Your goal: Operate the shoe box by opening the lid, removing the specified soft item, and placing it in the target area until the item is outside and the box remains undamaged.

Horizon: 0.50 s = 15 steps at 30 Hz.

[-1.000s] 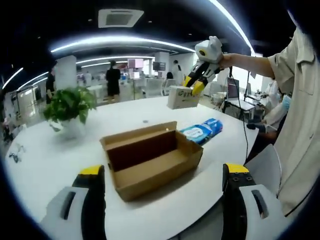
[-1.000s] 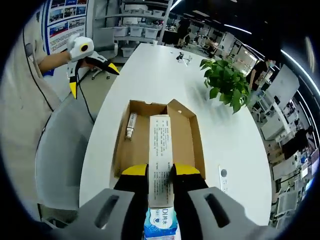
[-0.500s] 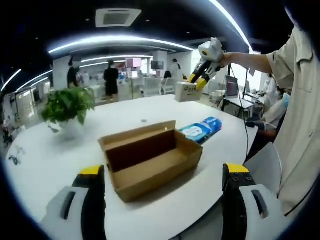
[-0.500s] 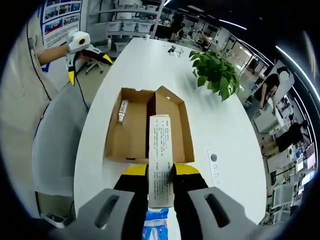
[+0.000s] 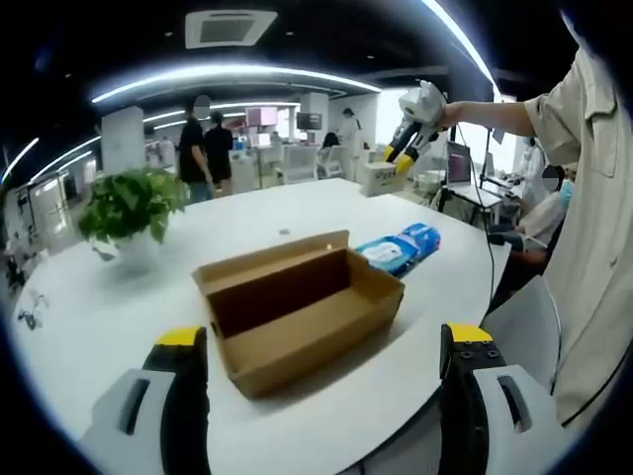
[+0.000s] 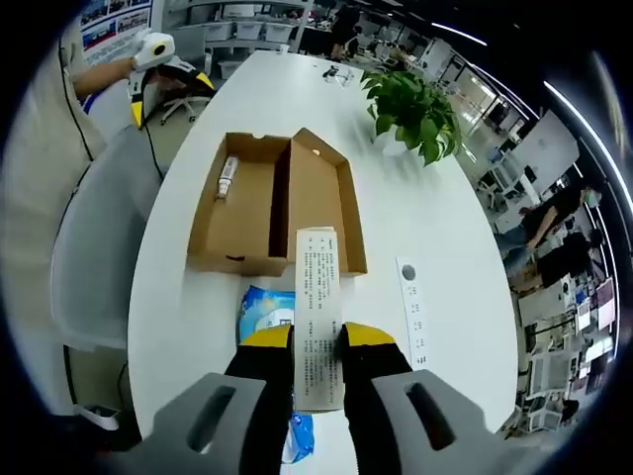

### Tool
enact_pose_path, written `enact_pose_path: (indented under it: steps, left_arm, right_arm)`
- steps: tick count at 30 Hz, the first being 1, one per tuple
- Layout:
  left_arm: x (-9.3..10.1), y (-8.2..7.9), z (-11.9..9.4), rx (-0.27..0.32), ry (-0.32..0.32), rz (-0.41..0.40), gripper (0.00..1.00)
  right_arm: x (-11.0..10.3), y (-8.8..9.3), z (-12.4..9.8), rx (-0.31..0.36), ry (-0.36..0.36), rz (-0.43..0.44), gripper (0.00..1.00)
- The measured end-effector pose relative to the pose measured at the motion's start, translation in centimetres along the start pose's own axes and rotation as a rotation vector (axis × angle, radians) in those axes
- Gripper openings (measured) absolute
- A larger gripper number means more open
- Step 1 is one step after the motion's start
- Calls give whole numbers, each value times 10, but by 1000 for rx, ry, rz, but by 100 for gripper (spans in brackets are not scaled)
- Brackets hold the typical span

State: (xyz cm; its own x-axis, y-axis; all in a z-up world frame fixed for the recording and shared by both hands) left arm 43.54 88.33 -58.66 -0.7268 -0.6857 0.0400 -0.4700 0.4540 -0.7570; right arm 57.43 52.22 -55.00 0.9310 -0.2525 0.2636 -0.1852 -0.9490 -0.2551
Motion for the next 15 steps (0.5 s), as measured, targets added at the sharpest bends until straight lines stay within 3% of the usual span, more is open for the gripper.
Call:
enact_pose_path:
  steps: [15]
  left_arm:
    - [-2, -2, 17, -43, 18, 8, 100]
  right_arm:
    - [12, 57, 38, -117, -18, -12, 15]
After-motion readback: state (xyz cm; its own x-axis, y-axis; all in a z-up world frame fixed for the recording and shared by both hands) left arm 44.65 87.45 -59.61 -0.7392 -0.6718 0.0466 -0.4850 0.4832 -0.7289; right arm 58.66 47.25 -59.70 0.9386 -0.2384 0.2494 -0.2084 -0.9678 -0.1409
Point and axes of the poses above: the point that each gripper's makers call its tool centre point, and the gripper's own axes: z roughly forward along the fingers, x roughly to its right, y roughly out of its underside, the point moved 2 cm from there along -z, roughly backward along the fingers, and after that the axes turned 14 degrees about -x, right-handed, at the moved point
